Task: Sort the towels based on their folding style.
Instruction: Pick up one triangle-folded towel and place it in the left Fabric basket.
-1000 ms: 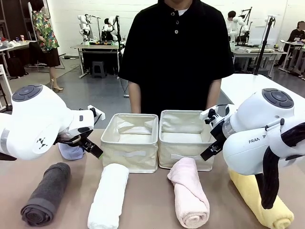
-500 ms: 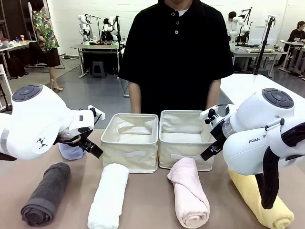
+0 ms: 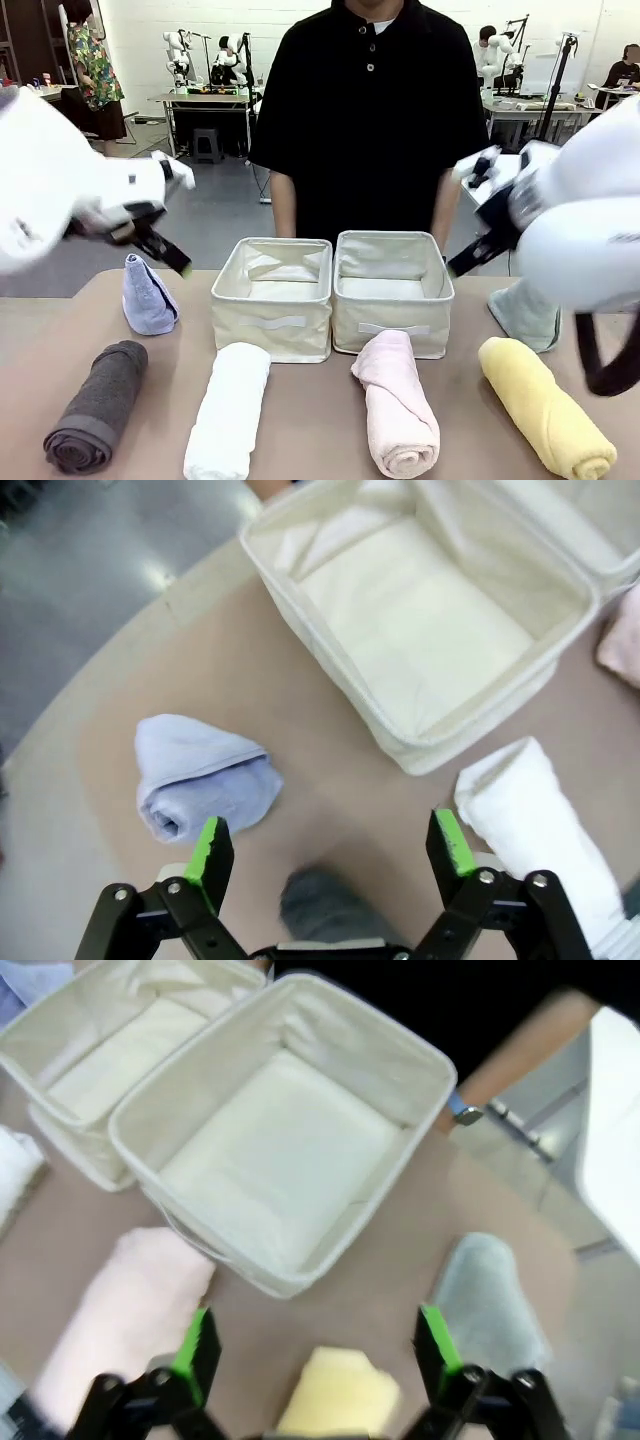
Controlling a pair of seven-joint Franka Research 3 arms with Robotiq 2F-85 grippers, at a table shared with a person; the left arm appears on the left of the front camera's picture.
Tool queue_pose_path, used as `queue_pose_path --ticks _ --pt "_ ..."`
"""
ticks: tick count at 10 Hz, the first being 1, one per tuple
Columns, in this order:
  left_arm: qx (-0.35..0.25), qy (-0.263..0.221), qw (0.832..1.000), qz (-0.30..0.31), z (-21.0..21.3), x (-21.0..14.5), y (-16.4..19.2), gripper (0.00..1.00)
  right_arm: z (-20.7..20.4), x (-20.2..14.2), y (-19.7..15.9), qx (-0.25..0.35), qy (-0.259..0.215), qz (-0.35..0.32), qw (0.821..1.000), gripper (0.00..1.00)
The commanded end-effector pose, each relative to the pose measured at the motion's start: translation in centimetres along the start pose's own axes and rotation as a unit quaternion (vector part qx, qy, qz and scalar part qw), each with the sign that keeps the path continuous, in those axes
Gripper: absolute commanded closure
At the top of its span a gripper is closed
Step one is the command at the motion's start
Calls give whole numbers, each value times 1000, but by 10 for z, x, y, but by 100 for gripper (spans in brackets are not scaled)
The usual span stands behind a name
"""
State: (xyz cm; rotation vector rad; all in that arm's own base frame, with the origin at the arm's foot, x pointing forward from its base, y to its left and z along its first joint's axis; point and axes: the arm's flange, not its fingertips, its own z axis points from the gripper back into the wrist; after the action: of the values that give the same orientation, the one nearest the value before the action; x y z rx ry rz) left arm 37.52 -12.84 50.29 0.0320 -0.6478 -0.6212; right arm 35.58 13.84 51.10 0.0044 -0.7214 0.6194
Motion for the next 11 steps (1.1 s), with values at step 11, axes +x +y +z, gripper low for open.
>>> queue_pose_path --ticks 11 --pt "-5 51 995 -84 127 58 4 0 130 38 -1 -8 57 22 998 0"
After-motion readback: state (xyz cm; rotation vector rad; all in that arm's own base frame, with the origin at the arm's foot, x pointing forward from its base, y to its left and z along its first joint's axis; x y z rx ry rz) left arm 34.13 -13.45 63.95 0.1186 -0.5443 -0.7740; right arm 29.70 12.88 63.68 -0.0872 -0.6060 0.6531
